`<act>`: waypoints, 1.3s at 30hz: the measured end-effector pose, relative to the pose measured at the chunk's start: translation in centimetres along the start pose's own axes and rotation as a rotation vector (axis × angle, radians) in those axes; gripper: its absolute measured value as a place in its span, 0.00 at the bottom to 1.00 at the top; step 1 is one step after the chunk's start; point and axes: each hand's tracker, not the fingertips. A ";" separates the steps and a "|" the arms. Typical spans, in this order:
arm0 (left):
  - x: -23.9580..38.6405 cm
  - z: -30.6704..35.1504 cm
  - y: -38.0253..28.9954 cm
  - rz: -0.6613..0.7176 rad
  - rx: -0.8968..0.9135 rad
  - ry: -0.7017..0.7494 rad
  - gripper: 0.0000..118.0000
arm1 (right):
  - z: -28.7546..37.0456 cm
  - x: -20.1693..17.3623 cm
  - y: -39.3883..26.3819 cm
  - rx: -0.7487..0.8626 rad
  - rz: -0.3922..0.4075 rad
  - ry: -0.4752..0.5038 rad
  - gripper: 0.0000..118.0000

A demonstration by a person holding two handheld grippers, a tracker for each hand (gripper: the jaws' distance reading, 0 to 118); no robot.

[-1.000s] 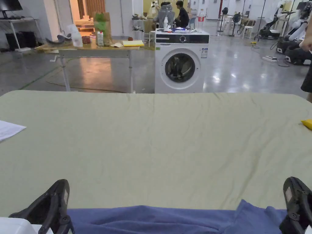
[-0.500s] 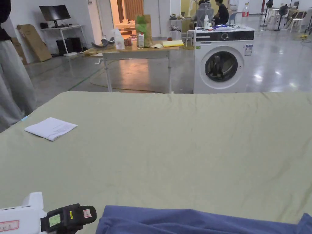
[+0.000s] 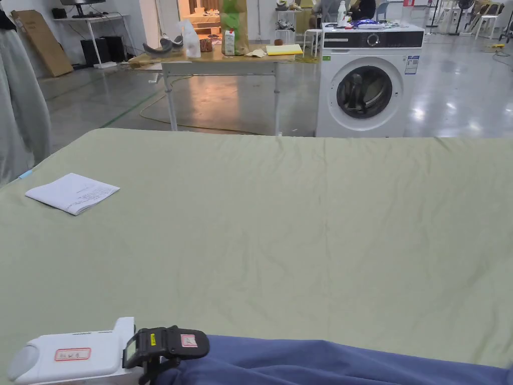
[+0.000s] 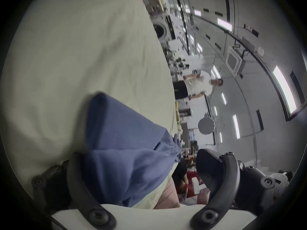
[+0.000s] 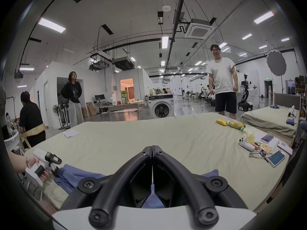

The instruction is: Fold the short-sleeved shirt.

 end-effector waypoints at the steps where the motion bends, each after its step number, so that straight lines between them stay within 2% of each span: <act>1: 0.0 -0.6 0.2 0.007 0.013 0.006 0.83 | 0.1 0.1 0.0 0.001 -0.010 0.004 0.00; 3: -2.0 -0.5 1.6 0.065 0.019 -0.045 0.82 | -0.1 0.0 0.1 -0.003 -0.022 0.011 0.00; 4: -2.4 -0.3 1.9 0.075 0.015 -0.059 0.67 | -0.2 0.0 0.1 -0.006 -0.025 0.015 0.00; 6: -2.8 0.0 1.9 0.070 0.043 0.051 0.03 | -0.3 0.0 -0.1 -0.014 -0.030 0.030 0.00; 7: -4.6 -0.1 1.4 0.000 0.031 0.315 0.03 | -0.3 0.0 -0.2 -0.019 -0.030 0.036 0.00; 8: -5.3 -0.5 0.8 -0.040 0.037 0.275 0.03 | -0.4 -0.1 -0.3 -0.025 -0.028 0.039 0.00; 9: -4.4 -0.3 0.7 0.022 0.087 0.133 0.03 | 0.0 -1.0 0.2 -0.035 -0.023 0.044 0.00; 10: -4.3 -0.4 0.7 0.008 0.077 0.175 0.02 | 0.0 -1.1 0.1 -0.042 -0.022 0.046 0.00; 13: -0.7 -0.9 -0.4 -0.217 0.098 0.301 0.01 | 0.2 -0.8 -0.4 -0.065 -0.031 0.053 0.00; 16: 3.3 0.8 -1.3 -0.273 0.098 0.396 0.01 | 0.3 -0.7 -0.3 -0.068 -0.032 0.062 0.00; 18: 5.6 2.3 -1.5 -0.369 0.077 0.488 0.01 | 0.6 -0.5 -0.2 -0.058 -0.034 0.072 0.00; 23: 9.8 6.4 -1.5 -0.544 0.134 1.067 0.01 | 1.4 -0.2 -0.2 -0.034 -0.035 0.092 0.00; 24: 10.3 7.0 -1.6 -0.541 0.164 1.115 0.01 | 1.6 0.0 -0.3 -0.031 -0.040 0.099 0.00; 26: 11.6 6.8 -2.0 -0.492 0.174 1.056 0.01 | 1.8 0.2 -0.6 -0.033 -0.050 0.104 0.00; 29: 15.3 1.7 -4.6 -0.437 0.141 0.778 0.01 | 2.1 0.6 -1.0 -0.043 -0.081 0.108 0.00; 32: 16.8 -5.2 -5.0 -0.393 0.046 0.605 0.04 | 2.5 1.1 -1.1 -0.041 -0.105 0.102 0.00; 33: 16.8 -7.5 -5.2 -0.379 0.011 0.565 0.11 | 2.6 1.4 -1.1 -0.042 -0.113 0.097 0.00; 35: 15.5 -12.1 -5.0 -0.366 -0.072 0.514 0.57 | 2.9 1.8 -1.1 -0.040 -0.128 0.092 0.00; 36: 15.1 -14.0 -5.3 -0.340 -0.096 0.505 0.68 | 3.0 2.1 -1.0 -0.040 -0.130 0.088 0.00; 39: 15.2 -16.2 -6.6 -0.293 -0.090 0.388 0.69 | 3.4 2.7 -0.9 -0.040 -0.111 0.072 0.00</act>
